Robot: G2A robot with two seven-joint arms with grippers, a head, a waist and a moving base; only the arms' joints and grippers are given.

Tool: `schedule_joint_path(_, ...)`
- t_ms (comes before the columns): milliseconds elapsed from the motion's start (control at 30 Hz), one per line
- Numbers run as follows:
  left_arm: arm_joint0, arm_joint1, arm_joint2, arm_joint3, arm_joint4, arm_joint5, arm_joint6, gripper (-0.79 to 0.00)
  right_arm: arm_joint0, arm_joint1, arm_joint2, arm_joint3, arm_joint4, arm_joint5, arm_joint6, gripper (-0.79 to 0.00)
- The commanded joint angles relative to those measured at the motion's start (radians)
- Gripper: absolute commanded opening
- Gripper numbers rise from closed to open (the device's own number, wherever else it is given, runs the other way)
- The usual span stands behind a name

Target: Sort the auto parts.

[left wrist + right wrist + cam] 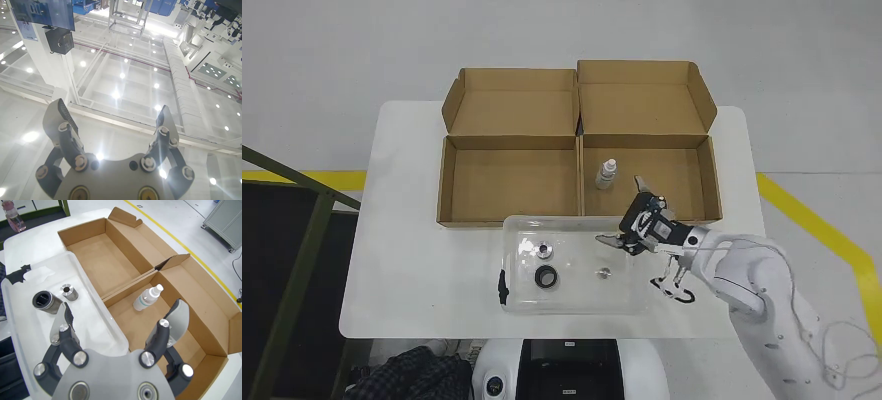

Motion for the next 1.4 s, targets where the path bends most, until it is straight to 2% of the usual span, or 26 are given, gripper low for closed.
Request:
schedule_joint_path(0,0.0,0.0,0.0,0.0,0.0,0.0,0.0,0.0,-0.028,0.005,0.0,-0.024,-0.021,-0.03,0.025,0.0)
schedule_joint_path(333,0.0,0.0,0.0,0.0,0.0,0.0,0.0,0.0,-0.096,0.022,-0.02,-0.053,-0.1,-0.13,0.061,0.0)
schedule_joint_path(700,0.0,0.0,0.0,0.0,0.0,0.0,0.0,0.0,-0.112,0.031,-0.065,-0.047,-0.149,-0.171,0.098,0.0)
schedule_joint_path(1000,0.0,0.0,0.0,0.0,0.0,0.0,0.0,0.0,-0.085,0.034,-0.094,-0.005,-0.145,-0.164,0.125,0.0)
schedule_joint_path(1367,0.0,0.0,0.0,0.0,0.0,0.0,0.0,0.0,-0.045,0.034,-0.141,0.021,-0.14,-0.148,0.178,-0.234)
